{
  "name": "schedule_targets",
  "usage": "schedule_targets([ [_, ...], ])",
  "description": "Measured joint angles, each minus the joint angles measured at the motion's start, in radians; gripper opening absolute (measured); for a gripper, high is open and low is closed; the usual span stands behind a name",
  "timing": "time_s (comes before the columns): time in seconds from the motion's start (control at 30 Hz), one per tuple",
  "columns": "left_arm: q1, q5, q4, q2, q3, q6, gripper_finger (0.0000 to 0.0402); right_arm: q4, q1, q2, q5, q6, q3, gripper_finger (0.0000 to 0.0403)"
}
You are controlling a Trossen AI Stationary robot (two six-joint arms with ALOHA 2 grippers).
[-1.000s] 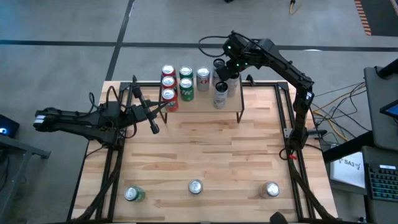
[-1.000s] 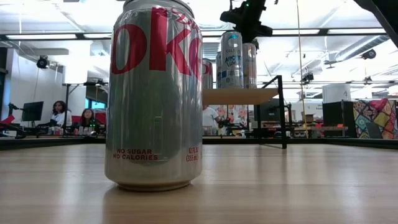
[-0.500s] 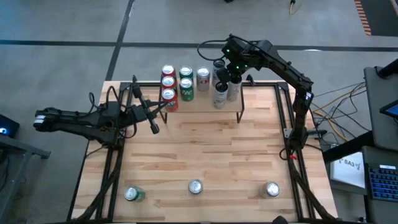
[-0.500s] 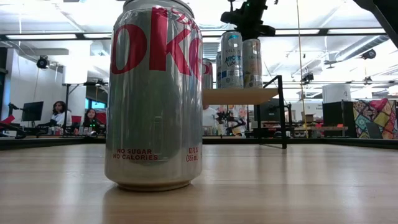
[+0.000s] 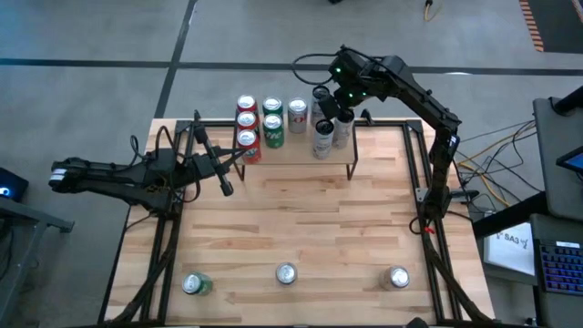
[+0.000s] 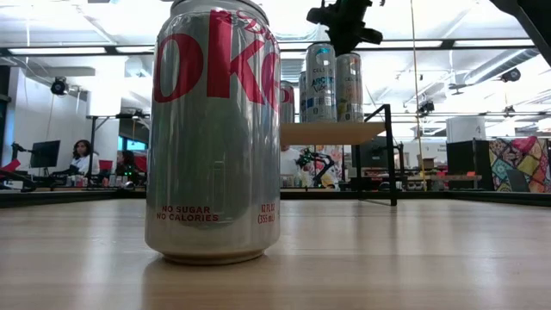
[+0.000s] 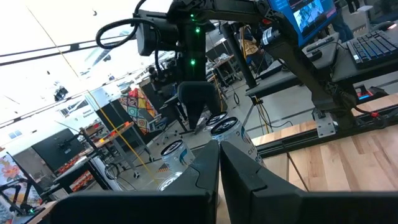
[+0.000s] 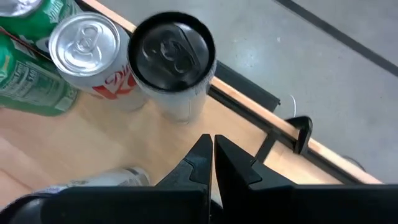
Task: Place canned beverage on shelf
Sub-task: Adjust the soda cans on the shelf
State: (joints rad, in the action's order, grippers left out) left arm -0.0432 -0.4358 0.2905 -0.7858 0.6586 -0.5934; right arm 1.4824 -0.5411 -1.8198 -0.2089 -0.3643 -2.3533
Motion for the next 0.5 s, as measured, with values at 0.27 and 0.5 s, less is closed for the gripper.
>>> schedule_targets([
  [0.27,0.000,0.000,0.000,0.000,0.000,0.000,0.0000,0.087,0.015,0.000,0.003,-0.043,-0.001,0.0009],
  [0.5,0.000,0.000,0.000,0.000,0.000,0.000,0.0000,0.089,0.046,0.000,0.011,-0.071,-0.002,0.0009],
])
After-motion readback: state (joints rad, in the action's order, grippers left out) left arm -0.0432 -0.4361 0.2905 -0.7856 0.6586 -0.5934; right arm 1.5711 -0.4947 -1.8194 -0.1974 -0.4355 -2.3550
